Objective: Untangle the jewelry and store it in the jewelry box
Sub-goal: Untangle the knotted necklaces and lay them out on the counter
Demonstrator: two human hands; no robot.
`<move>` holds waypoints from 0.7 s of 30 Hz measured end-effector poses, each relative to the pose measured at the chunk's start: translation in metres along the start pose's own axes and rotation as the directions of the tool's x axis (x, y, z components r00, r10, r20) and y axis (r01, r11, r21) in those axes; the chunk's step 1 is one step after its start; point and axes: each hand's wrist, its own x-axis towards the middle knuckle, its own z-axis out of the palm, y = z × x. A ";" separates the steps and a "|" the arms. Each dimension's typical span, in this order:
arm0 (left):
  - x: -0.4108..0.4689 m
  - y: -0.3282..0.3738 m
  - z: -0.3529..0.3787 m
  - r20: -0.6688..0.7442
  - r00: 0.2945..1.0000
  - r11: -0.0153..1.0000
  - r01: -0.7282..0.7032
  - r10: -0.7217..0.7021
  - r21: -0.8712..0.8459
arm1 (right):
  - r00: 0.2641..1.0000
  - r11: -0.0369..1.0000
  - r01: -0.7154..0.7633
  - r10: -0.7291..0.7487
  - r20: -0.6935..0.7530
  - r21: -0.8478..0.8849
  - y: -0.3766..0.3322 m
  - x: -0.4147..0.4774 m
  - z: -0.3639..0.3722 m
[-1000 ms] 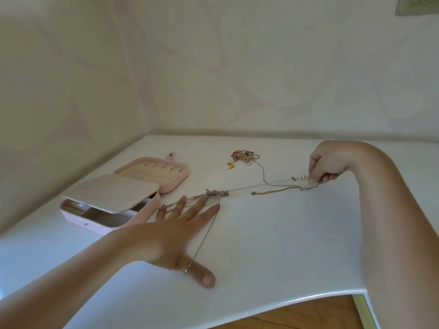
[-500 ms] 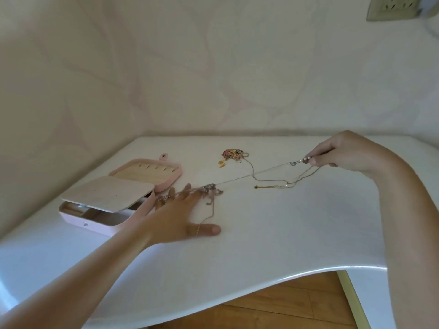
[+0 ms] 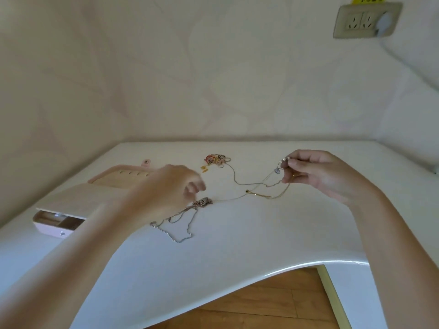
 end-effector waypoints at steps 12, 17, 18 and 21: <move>0.046 0.038 0.056 0.122 0.986 0.318 0.079 0.116 -0.945 | 1.000 0.996 -0.018 0.020 0.013 -0.091 -0.005 -0.003 0.039; 0.044 0.030 0.060 0.149 0.978 0.207 0.117 0.145 -0.971 | 1.000 0.999 -0.016 0.015 0.005 0.046 0.003 0.003 0.050; 0.044 0.030 0.060 0.141 0.979 0.210 0.108 0.147 -0.972 | 1.000 0.996 -0.018 0.018 0.004 0.086 0.004 0.005 0.052; 0.046 0.026 0.059 0.106 0.989 0.232 0.080 0.103 -0.970 | 0.998 0.979 -0.030 0.019 0.056 0.202 0.008 0.015 0.055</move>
